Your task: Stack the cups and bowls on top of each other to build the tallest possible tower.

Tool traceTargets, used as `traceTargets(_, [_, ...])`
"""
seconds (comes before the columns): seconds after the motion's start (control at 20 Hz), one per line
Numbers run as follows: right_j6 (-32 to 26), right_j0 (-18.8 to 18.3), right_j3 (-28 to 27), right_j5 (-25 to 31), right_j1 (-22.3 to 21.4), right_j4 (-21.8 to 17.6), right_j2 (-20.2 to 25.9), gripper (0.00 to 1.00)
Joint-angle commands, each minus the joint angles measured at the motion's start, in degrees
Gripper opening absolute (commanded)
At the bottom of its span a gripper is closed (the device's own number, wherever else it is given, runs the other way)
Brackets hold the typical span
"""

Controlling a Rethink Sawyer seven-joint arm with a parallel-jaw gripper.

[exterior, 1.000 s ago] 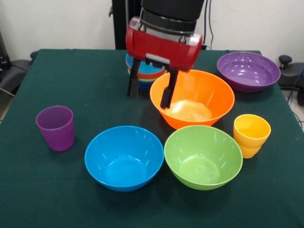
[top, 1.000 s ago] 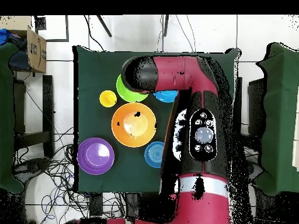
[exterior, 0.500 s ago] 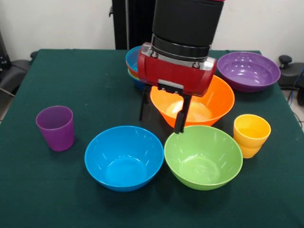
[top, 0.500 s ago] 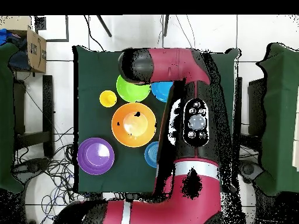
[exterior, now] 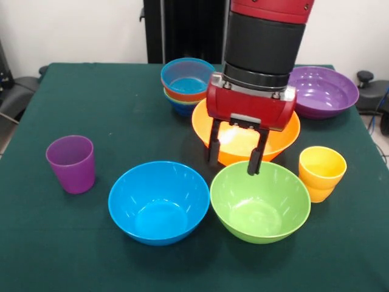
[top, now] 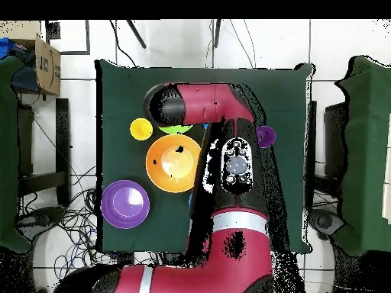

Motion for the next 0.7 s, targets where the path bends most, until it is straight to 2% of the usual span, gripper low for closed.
traceTargets(0.05, [11.66, 2.61, 10.14, -6.29, 0.71, 0.13, -0.61, 1.0])
traceTargets(0.7, [11.88, 4.37, 13.35, -12.98, 5.04, 2.24, -4.84, 1.0])
